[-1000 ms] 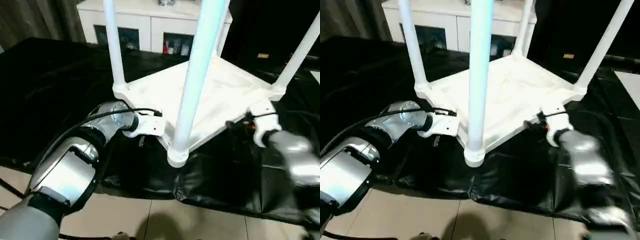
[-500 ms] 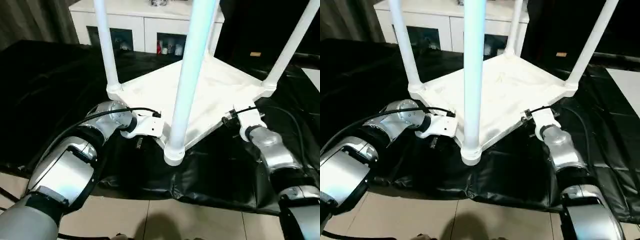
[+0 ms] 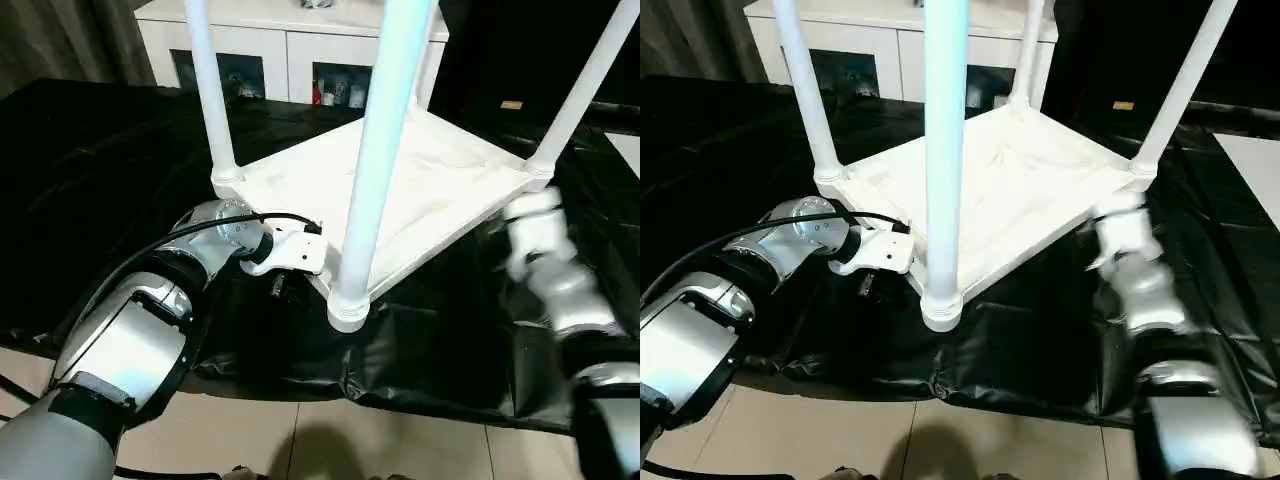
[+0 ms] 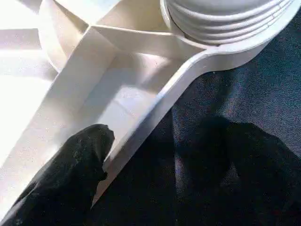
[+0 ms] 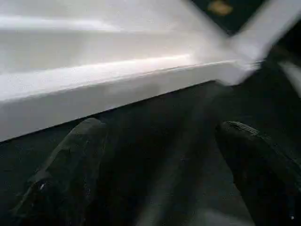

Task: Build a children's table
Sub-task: Rotate table base

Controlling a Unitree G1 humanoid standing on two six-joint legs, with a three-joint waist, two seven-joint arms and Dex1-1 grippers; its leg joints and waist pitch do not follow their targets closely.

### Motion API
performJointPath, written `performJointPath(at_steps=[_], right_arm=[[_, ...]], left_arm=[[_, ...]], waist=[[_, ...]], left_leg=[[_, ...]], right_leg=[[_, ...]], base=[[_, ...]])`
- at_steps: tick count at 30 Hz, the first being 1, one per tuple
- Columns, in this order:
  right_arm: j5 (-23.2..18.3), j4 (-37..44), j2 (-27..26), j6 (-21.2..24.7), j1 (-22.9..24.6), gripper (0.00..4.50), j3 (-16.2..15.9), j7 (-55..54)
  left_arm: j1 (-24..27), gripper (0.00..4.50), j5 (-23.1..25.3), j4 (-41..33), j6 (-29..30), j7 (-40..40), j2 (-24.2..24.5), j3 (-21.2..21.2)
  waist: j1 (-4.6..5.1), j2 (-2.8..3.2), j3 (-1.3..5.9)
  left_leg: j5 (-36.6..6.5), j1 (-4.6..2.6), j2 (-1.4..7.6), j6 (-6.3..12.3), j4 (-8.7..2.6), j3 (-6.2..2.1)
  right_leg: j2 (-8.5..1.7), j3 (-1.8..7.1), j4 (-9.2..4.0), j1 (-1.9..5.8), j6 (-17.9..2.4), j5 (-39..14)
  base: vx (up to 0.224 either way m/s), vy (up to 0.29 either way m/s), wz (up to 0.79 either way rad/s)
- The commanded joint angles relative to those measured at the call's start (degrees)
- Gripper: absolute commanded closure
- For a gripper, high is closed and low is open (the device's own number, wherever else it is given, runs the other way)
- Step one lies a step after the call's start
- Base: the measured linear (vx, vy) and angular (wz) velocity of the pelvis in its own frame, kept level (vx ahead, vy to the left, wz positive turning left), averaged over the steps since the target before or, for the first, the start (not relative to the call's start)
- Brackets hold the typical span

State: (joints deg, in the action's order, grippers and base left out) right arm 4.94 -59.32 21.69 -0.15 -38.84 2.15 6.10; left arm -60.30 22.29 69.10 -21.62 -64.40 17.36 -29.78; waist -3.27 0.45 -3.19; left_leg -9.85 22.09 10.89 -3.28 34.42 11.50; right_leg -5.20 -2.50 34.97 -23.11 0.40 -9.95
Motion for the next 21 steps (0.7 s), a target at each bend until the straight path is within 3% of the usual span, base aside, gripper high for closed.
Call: performJointPath(at_steps=[1,4,10,13,15,16,21], right_arm=[[-1.31,-0.57,-1.36,-2.05,-0.82,0.4,-0.07,3.23],[-2.29,-0.64,-2.51,-3.25,-1.26,0.4,-0.03,5.4],[-2.5,-0.48,-4.72,-4.63,-1.49,0.4,-1.25,9.77],[-2.6,-0.46,-5.85,-5.6,-1.1,0.4,-1.59,12.11],[-2.83,-0.16,-6.29,-5.86,-0.88,0.4,-1.79,13.21],[-2.98,0.49,-7.04,-6.56,-0.41,0.4,-2.57,15.46],[-2.72,1.55,-7.95,-7.48,0.22,0.4,-3.74,18.14]], left_arm=[[1.26,0.14,0.87,0.02,0.26,-1.33,0.4,-0.14],[1.73,0.14,0.48,-0.53,0.17,-2.26,0.86,0.1],[5.46,0.14,-2.9,-4.7,2.45,-10.1,2.43,1.34],[10.11,0.14,-5.57,-11.48,4.03,-13.81,3.05,1.44],[11.95,0.14,-7.52,-14.8,6.01,-15.1,3.02,2.09],[15.73,0.14,-10.18,-22.07,9.95,-16.9,3.5,3.05],[18.68,0.14,-11.48,-27.97,12.8,-17.65,4.42,3.57]], waist=[[-0.45,-0.2,4.11],[-0.51,-0.08,4.12],[-0.01,-0.15,3.96],[0.23,-0.04,3.88],[0.37,-0.25,3.81],[0.32,-0.35,3.93],[0.6,-0.09,3.69]], left_leg=[[-16.12,-1.17,1.91,2.51,-4.14,-1.0],[-15.65,-1.22,2.03,2.64,-4.19,-1.0],[-15.42,-0.67,2.02,2.75,-4.34,-0.99],[-16.92,-1.0,2.24,2.31,-4.45,-0.97],[-17.19,-0.84,2.31,2.24,-4.55,-0.98],[-16.84,-1.01,2.55,2.28,-4.55,-0.93],[-17.97,-1.06,2.46,1.93,-4.76,-0.88]], right_leg=[[-2.95,1.46,-4.11,2.76,-16.49,-9.97],[-3.02,1.52,-3.93,2.73,-17.02,-8.44],[-3.05,1.42,-3.76,2.99,-17.3,-9.57],[-3.19,1.55,-3.97,2.71,-17.4,-11.26],[-3.24,1.53,-3.92,2.84,-17.45,-12.54],[-3.31,1.61,-3.89,2.75,-17.61,-12.16],[-2.92,1.67,-4.08,2.18,-16.63,-14.05]], base=[[0.0,0.0,0.0],[0.0,0.0,0.0],[0.0,0.0,0.0],[0.0,0.0,0.0],[0.0,0.0,0.0],[0.0,0.0,0.0],[0.0,0.0,0.0]])
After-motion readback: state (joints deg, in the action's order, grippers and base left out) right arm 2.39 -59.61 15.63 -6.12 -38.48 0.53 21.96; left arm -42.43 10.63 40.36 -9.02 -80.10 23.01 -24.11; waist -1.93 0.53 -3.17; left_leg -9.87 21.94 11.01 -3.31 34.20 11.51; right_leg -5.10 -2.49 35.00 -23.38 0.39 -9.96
